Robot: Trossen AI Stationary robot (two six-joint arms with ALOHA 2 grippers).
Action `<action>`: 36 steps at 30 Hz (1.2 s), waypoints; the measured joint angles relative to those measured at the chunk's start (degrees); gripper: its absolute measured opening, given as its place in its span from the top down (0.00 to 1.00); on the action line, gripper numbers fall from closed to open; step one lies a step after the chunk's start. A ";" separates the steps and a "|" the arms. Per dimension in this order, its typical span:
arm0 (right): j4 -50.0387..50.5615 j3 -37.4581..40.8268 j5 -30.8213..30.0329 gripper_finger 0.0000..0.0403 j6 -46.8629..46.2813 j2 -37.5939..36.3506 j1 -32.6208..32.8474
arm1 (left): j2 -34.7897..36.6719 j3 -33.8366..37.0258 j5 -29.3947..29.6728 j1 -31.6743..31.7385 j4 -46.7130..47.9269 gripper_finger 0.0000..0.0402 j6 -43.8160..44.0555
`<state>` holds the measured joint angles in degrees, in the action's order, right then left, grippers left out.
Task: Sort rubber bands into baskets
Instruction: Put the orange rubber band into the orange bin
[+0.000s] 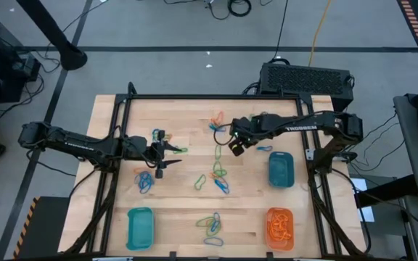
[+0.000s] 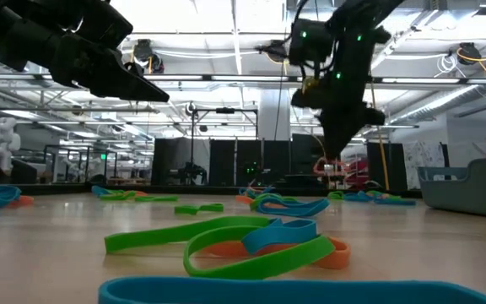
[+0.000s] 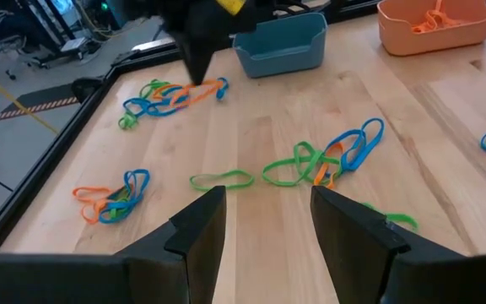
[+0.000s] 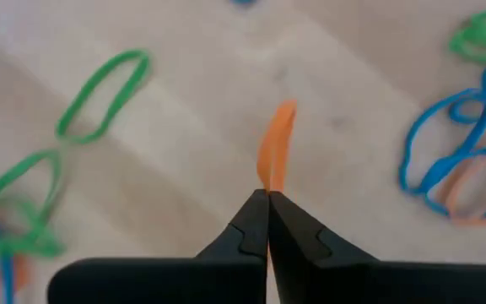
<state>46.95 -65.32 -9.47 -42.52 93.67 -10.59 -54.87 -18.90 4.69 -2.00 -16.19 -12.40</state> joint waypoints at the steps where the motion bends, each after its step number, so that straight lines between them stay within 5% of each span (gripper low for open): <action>1: 0.76 -0.37 0.67 1.00 -0.79 -0.42 1.06 | 0.00 0.00 0.00 0.00 0.00 0.55 0.00; 11: 3.11 -2.80 10.43 1.00 -15.01 -4.54 17.53 | 0.00 0.00 -0.16 0.00 0.00 0.55 0.05; 22: 0.39 -2.82 20.38 1.00 -44.54 -4.44 39.89 | 0.00 0.00 -0.44 0.00 0.00 0.55 1.46; 28: 0.63 -2.82 21.21 1.00 -62.83 -4.43 49.65 | 0.00 0.00 -0.44 0.00 -0.01 0.55 1.55; 36: 3.13 -2.47 16.84 1.00 -73.28 -4.42 55.25 | 0.00 0.00 -0.44 0.00 -1.11 0.55 1.57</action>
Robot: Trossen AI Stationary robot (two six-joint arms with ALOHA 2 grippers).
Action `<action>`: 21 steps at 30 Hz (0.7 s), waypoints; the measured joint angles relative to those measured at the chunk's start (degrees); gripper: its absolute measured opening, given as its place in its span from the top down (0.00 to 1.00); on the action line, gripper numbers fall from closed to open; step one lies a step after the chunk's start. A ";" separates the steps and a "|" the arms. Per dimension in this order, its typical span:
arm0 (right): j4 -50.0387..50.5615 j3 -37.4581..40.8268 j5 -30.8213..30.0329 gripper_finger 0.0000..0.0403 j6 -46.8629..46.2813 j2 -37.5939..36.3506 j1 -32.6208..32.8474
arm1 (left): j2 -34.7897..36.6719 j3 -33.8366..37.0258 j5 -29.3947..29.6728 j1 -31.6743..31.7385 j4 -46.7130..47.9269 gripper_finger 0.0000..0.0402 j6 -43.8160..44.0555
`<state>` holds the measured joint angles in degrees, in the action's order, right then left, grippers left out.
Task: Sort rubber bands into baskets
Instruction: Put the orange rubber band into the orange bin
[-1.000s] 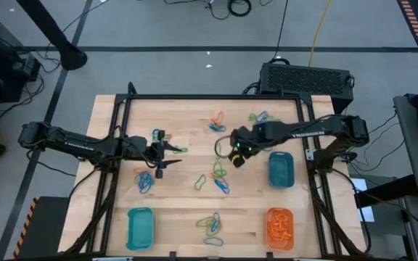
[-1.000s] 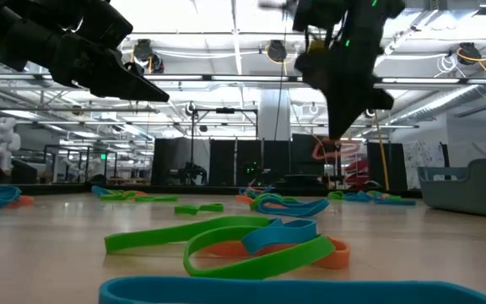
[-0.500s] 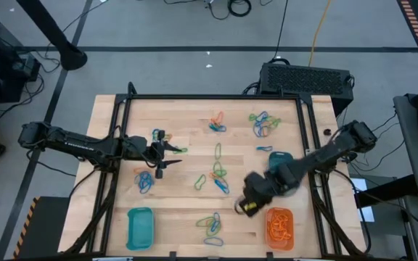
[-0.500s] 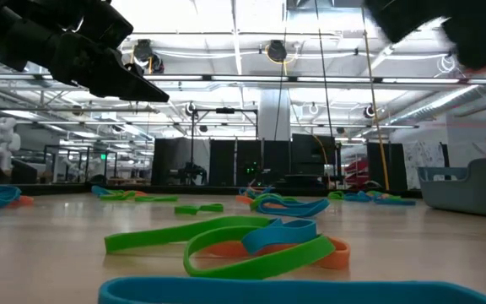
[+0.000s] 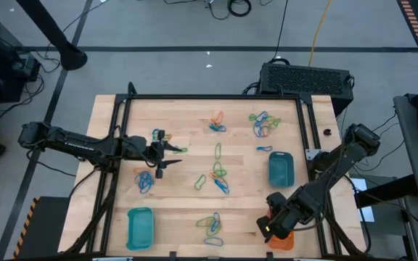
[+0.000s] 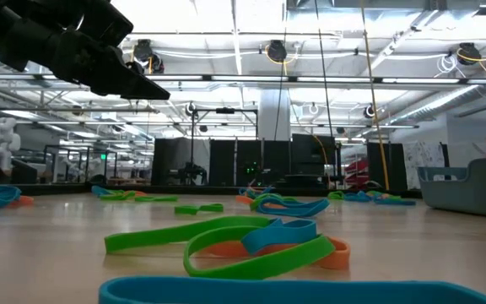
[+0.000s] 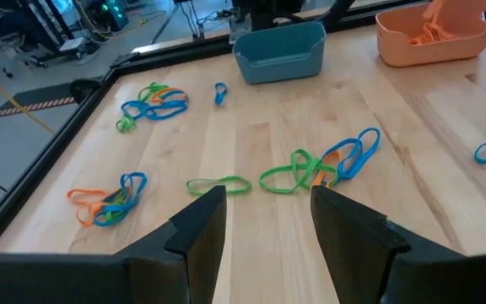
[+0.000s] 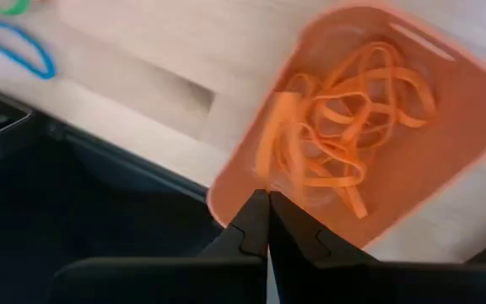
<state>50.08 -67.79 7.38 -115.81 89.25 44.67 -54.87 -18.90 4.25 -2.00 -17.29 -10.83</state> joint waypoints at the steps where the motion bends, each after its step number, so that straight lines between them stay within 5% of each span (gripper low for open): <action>1: 0.70 0.00 0.01 1.00 -0.84 0.00 0.29 | 0.00 0.00 0.00 0.00 -0.33 0.55 0.00; 16: 5.16 0.09 0.42 0.83 -3.37 0.00 0.54 | 0.00 0.00 0.00 0.00 -0.16 0.55 -0.04; 21: 5.06 0.09 -0.65 0.77 2.69 0.00 -0.61 | 0.00 0.00 0.00 0.00 -0.18 0.55 -0.07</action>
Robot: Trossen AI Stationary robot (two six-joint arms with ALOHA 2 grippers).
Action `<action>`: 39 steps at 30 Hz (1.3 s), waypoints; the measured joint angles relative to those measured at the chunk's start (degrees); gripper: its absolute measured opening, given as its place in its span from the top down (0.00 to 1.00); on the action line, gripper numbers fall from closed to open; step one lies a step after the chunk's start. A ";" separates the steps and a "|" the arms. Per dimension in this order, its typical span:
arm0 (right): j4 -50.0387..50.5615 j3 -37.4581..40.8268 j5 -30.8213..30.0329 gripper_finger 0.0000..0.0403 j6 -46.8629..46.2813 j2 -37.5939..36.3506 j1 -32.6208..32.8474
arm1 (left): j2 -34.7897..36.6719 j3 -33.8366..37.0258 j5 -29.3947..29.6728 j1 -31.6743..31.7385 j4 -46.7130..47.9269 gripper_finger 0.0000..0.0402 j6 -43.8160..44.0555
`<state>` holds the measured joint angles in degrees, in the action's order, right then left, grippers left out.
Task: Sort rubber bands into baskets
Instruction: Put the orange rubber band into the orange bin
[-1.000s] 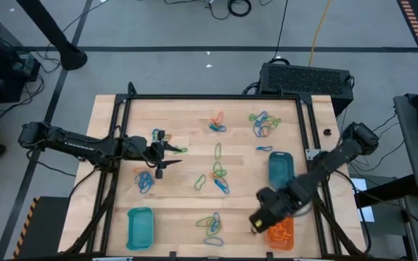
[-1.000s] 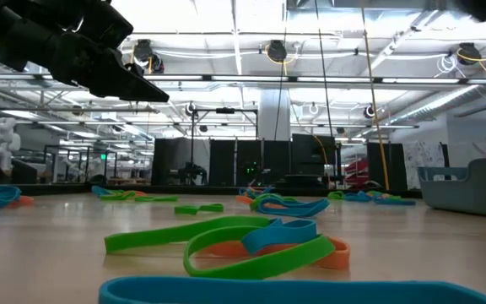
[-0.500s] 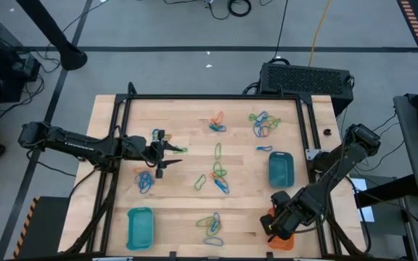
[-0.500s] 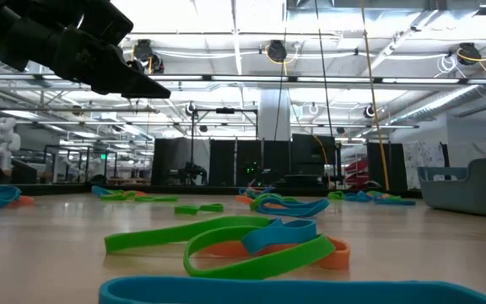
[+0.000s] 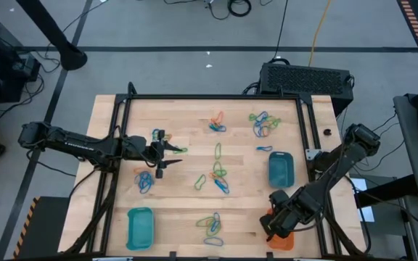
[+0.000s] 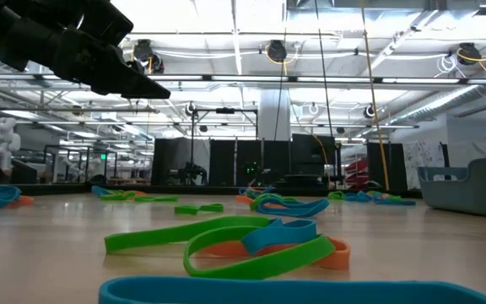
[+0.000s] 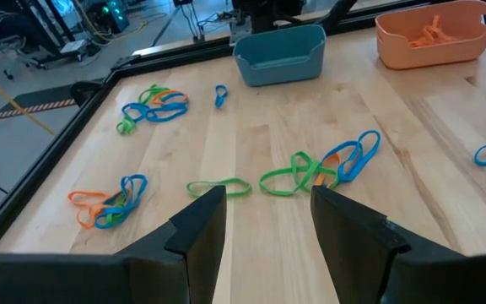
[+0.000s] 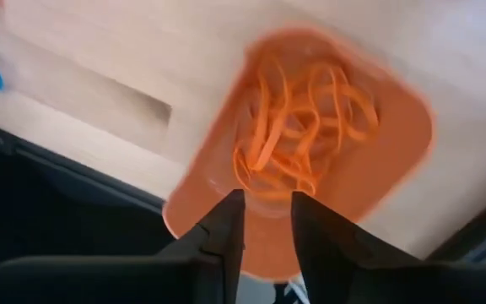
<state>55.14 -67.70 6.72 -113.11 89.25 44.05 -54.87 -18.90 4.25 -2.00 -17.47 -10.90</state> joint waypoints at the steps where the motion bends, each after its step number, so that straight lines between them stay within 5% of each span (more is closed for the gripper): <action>1: 0.00 -0.01 -0.91 0.76 0.96 0.00 -0.43 | 0.00 0.00 0.00 0.00 0.00 0.55 0.00; 11: -0.81 -0.02 -5.35 0.76 12.79 0.00 -6.13 | 0.01 -0.02 -4.49 0.00 0.45 0.55 0.09; 20: -12.21 -0.02 -18.14 0.76 35.75 0.00 -15.60 | 0.02 -1.26 -8.10 0.02 11.64 0.55 7.41; 23: -18.33 -0.07 -23.76 0.76 47.79 0.00 -18.71 | 0.02 -1.74 -4.80 0.03 16.51 0.55 11.82; 29: -28.09 -0.09 -37.18 0.76 71.75 0.00 -22.52 | 0.02 -3.36 11.07 4.46 31.12 0.55 27.60; 39: -30.32 -0.09 -42.90 0.76 89.24 0.04 -27.34 | -3.18 -3.41 7.57 18.53 39.72 0.55 32.70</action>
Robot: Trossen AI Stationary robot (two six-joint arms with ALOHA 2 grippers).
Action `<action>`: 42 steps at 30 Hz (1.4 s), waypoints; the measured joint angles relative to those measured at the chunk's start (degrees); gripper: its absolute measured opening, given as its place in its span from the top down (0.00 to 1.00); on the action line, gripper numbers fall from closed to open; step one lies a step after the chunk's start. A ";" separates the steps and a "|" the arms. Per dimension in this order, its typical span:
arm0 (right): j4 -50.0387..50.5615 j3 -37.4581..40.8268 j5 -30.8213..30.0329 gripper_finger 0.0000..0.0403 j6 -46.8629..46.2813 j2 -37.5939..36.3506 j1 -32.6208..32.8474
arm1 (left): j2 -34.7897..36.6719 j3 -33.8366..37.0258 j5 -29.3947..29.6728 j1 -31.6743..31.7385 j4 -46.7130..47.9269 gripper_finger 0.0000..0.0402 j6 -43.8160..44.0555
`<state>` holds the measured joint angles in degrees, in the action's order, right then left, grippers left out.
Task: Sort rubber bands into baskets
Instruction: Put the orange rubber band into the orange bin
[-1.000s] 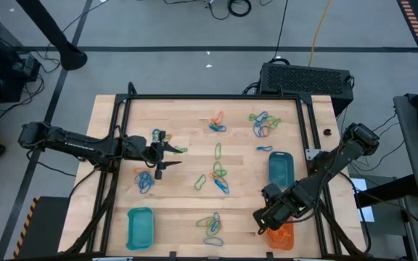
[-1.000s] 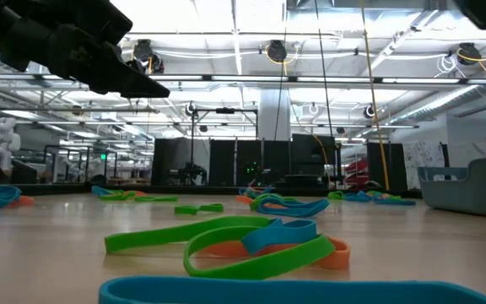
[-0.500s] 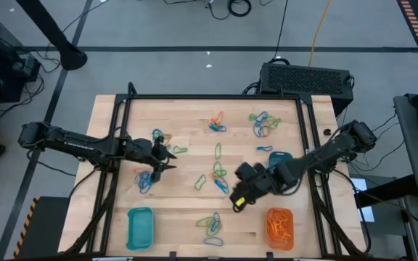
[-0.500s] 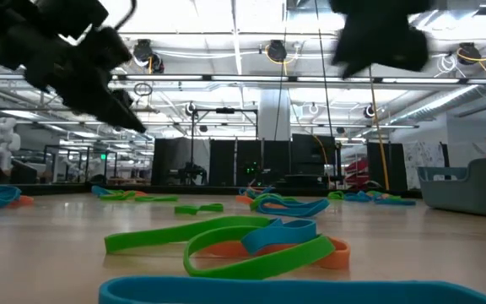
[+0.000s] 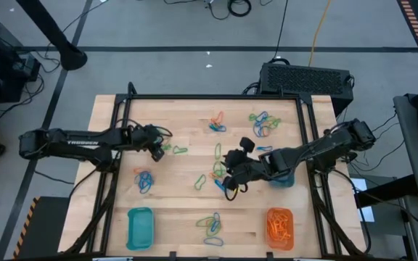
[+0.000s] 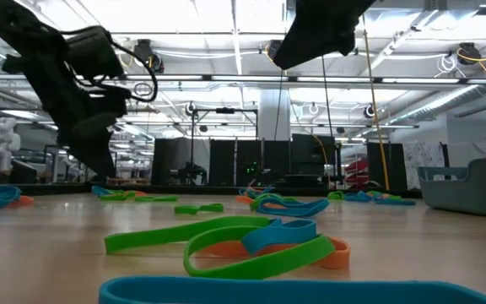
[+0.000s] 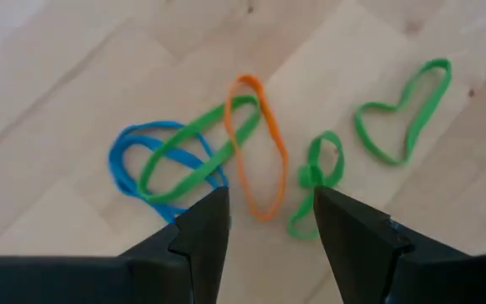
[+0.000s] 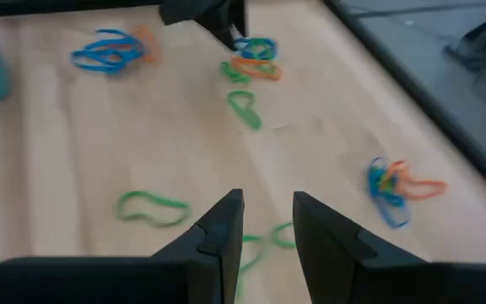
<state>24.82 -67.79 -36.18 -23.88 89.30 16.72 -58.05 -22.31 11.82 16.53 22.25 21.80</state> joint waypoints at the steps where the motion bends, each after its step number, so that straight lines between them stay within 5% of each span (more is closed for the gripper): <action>1: 0.00 0.00 -1.19 0.76 0.59 0.00 -0.41 | -0.74 0.00 -1.37 0.94 -0.62 0.55 -0.22; 21: -0.23 0.02 -4.24 0.76 2.20 0.00 -3.26 | -12.64 -0.17 -2.01 4.13 -6.12 0.55 -0.24; 42: -0.49 0.07 -4.02 0.76 0.55 0.24 -3.11 | -10.44 -3.76 0.23 4.09 -0.66 0.64 -8.63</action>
<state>24.33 -67.72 -40.20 -23.33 89.54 13.61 -68.48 -26.06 12.05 20.62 21.59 13.18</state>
